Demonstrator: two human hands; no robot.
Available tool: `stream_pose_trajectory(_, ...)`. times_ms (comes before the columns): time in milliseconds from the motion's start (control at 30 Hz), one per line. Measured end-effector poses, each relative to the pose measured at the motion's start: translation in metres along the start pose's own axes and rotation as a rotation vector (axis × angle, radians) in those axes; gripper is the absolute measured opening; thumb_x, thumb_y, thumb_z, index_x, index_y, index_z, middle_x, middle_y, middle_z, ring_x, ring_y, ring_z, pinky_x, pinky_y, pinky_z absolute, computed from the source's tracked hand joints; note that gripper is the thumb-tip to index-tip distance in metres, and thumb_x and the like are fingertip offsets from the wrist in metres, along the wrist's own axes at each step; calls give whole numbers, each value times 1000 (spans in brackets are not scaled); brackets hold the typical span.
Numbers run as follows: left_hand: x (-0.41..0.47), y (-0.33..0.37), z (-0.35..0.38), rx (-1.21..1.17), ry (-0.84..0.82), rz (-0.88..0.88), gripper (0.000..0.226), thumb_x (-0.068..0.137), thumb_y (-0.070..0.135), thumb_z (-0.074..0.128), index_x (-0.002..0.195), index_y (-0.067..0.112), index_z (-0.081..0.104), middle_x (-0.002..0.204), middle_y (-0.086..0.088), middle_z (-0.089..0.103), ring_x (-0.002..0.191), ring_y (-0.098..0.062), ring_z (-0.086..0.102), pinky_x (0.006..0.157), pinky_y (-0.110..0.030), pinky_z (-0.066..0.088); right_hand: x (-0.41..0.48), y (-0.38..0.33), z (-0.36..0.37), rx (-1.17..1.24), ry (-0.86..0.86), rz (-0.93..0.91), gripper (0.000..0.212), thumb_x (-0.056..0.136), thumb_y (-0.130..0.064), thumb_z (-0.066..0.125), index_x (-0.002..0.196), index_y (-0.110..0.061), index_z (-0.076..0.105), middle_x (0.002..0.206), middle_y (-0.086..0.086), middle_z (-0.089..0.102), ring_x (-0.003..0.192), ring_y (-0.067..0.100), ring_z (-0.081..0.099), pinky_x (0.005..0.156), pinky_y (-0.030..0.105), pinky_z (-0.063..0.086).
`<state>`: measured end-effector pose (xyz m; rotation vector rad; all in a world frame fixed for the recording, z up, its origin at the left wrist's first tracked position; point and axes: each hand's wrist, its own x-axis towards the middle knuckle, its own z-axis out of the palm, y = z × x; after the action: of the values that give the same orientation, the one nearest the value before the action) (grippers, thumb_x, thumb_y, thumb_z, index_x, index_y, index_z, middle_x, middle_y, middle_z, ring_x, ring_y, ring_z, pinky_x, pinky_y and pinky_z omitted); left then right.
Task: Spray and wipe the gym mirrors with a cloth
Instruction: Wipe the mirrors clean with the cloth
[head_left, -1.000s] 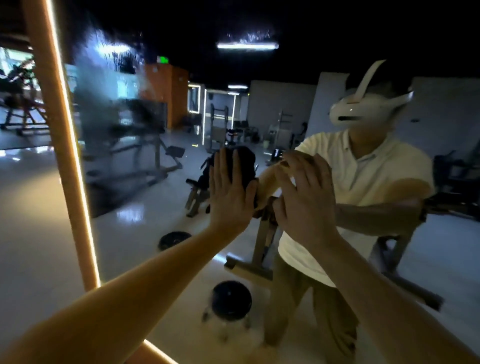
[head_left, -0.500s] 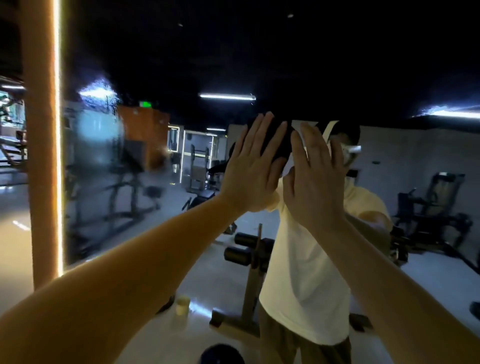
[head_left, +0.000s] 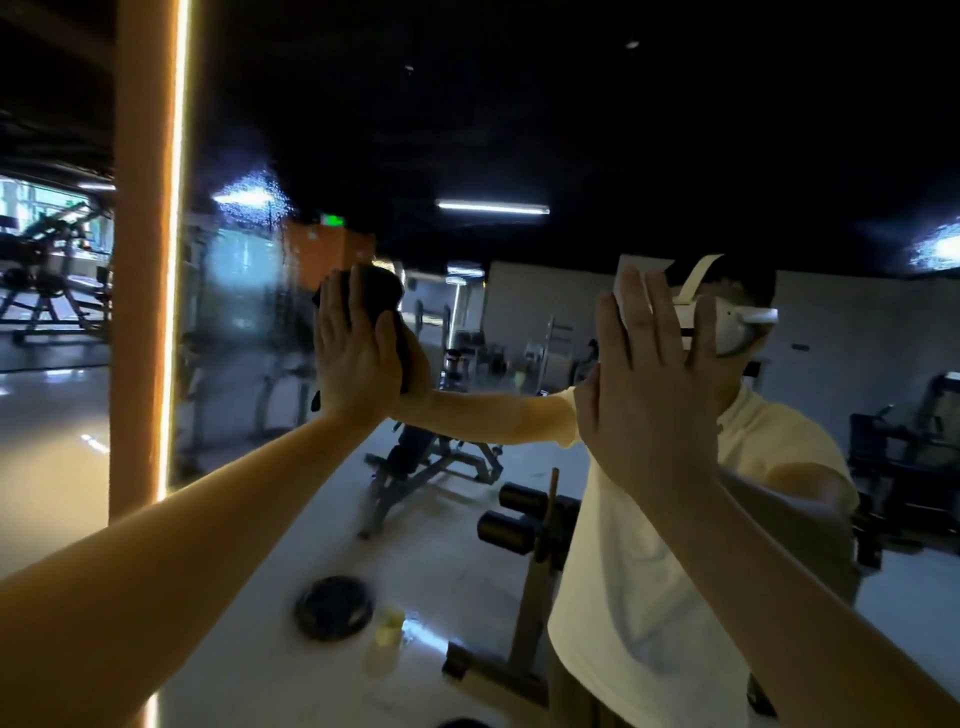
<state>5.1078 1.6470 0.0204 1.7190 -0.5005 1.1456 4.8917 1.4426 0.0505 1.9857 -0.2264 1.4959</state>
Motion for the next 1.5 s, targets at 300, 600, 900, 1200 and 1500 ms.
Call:
stream_pose_trajectory(300, -58, 127, 39, -21, -2, 350, 65, 109, 41, 23, 164, 7, 26, 172, -20, 18, 160, -34, 14, 130, -51, 9, 0, 0, -3, 14, -28, -18, 67, 104, -41, 18, 161, -5, 20, 171, 19, 12, 159, 35, 6, 125, 53, -15)
stream_pose_trajectory(600, -49, 95, 22, 96, -110, 472, 64, 109, 39, 30, 165, 9, 22, 173, -16, 16, 162, -24, 7, 132, -44, 6, -3, 6, -3, 140, -28, -53, 67, 103, -34, 32, 161, -2, 18, 170, 22, 11, 158, 38, 5, 126, 61, 9)
stream_pose_trajectory(900, -39, 41, -2, 47, -135, -4, 72, 105, 49, 25, 168, 16, 11, 175, -12, 8, 160, -33, 13, 129, -55, 17, -3, 5, -1, 112, -57, -68, 75, 102, -37, 42, 160, 0, 15, 170, 24, 6, 158, 40, 2, 125, 63, 9)
stream_pose_trajectory(1200, -40, 47, -7, 99, -191, -69, 73, 104, 50, 25, 168, 23, 2, 176, -8, 1, 160, -32, 9, 129, -57, 16, -2, 3, 1, 103, -62, -75, 74, 102, -40, 31, 160, 1, 9, 169, 27, 3, 158, 42, 0, 124, 64, 6)
stream_pose_trajectory(1500, -25, 106, 25, 124, -120, 608, 65, 108, 41, 31, 164, 8, 27, 172, -19, 20, 161, -34, 15, 132, -47, 5, 0, 1, -3, 3, -84, -51, 71, 105, -44, 14, 162, -3, 10, 170, 24, 3, 158, 38, -1, 124, 56, -13)
